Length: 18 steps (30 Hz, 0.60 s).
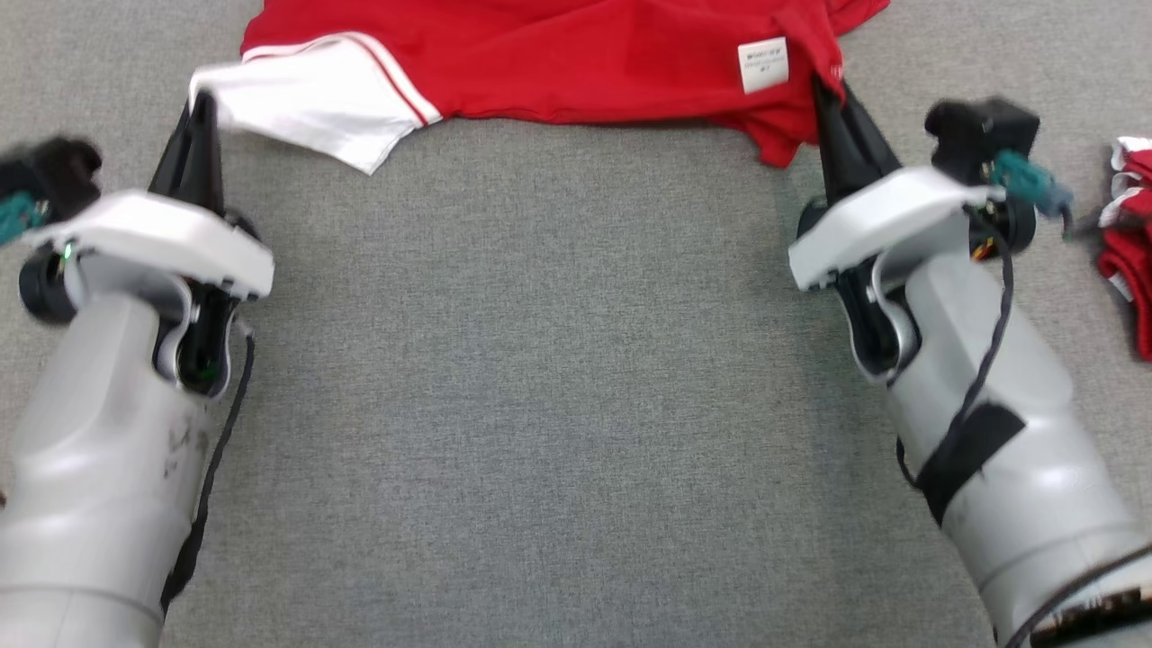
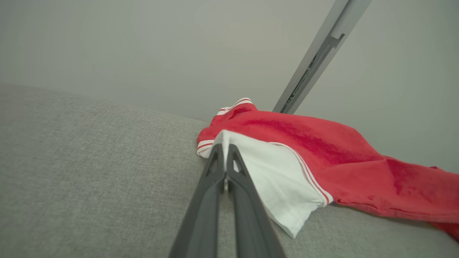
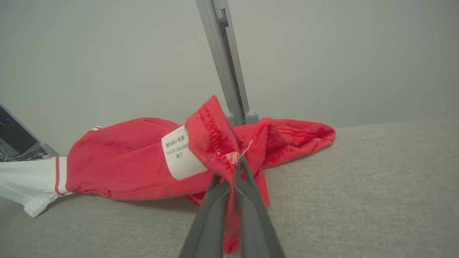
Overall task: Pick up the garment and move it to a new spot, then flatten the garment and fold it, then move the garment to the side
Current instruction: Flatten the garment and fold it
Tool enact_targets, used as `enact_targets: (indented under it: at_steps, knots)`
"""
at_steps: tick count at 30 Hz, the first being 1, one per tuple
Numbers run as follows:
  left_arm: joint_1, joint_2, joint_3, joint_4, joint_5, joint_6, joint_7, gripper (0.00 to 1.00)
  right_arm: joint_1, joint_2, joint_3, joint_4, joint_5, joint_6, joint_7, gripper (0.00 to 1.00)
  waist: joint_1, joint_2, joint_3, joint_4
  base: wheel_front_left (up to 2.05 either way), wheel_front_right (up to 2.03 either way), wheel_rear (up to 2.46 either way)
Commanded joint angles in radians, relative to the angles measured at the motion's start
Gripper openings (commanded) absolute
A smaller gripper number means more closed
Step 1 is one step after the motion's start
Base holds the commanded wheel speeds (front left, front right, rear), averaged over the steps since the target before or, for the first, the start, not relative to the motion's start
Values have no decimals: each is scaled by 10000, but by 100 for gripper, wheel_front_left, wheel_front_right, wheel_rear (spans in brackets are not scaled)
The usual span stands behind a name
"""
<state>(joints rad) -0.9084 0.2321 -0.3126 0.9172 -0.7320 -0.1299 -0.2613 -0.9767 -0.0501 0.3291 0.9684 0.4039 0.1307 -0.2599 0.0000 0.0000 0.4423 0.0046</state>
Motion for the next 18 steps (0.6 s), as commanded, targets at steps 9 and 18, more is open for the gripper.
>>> enact_targets:
  at_steps: [9,18]
  knots:
    - [3670,420,1085,-2449,80,-11,-44,0,4160,-27,-850,-3093,-261,-1,-56,0,0,0,-1119,-7,0,0,0]
    - [6855,608,1487,-4385,602,185,-44,0,7633,-28,-1295,-5251,-693,-3,-57,0,0,0,-2453,168,0,0,0]
